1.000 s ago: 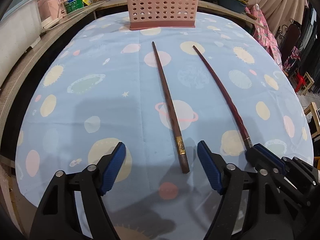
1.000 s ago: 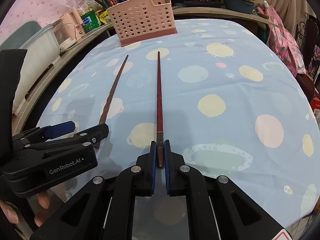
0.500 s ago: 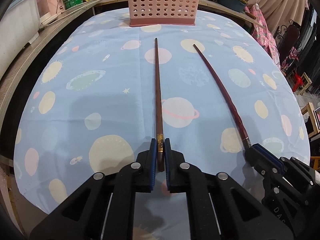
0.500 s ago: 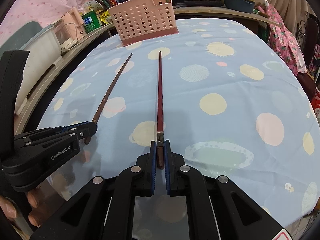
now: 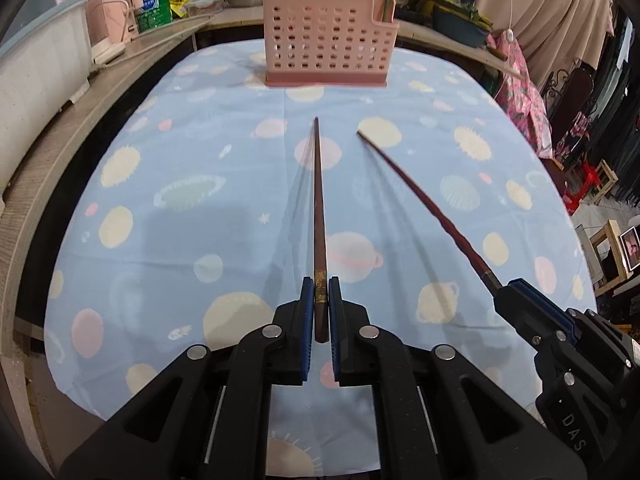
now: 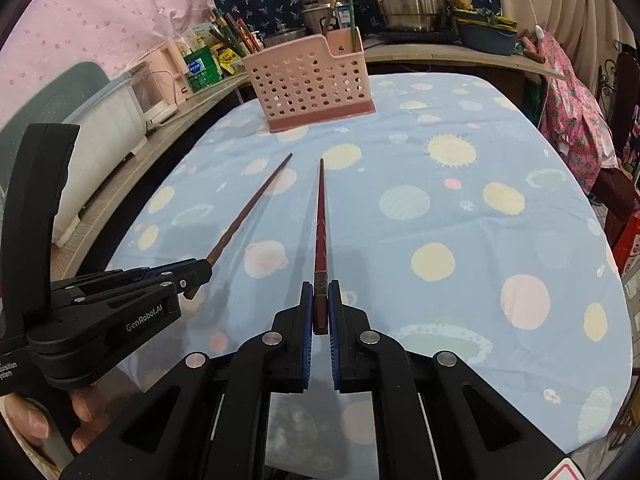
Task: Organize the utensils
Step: 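Lift both held chopsticks and carry them over the pink holder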
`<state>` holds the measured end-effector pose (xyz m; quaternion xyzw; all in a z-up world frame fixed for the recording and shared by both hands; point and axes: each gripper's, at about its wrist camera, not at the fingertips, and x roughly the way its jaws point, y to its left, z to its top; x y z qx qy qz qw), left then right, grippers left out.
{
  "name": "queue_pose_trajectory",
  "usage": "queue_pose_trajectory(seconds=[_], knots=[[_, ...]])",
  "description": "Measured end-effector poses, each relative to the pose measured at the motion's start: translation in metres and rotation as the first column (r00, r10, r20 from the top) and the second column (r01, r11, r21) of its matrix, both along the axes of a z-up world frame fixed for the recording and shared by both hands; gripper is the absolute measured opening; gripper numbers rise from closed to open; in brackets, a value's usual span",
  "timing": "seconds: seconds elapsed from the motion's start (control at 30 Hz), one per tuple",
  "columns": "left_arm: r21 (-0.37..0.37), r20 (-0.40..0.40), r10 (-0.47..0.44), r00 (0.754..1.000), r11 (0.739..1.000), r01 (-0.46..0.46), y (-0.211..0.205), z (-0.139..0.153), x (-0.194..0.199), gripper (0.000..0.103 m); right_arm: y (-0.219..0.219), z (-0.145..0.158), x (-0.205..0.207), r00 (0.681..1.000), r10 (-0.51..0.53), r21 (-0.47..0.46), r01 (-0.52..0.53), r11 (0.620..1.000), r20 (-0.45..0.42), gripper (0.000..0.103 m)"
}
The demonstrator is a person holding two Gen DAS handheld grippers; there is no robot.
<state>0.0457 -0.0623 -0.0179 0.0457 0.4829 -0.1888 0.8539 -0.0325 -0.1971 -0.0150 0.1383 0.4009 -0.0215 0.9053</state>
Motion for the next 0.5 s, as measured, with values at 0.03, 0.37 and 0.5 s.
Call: queue_pose_trajectory(seconds=[0.03, 0.37, 0.5], knots=[[-0.008, 0.009, 0.001, 1.0, 1.0, -0.001, 0.0, 0.006, 0.001, 0.007, -0.001, 0.006, 0.001, 1.0, 0.002, 0.003, -0.002, 1.0, 0.015, 0.007], [-0.078, 0.11, 0.005, 0.994, 0.997, 0.003, 0.001, 0.064, 0.017, 0.007, -0.009, 0.079, 0.026, 0.982, 0.016, -0.005, -0.016, 1.0, 0.187, 0.007], [-0.113, 0.162, 0.011, 0.987, 0.994, 0.007, -0.001, 0.092, 0.032, 0.007, -0.018, 0.103, 0.042, 0.97, 0.011, 0.015, -0.015, 1.0, 0.244, 0.007]])
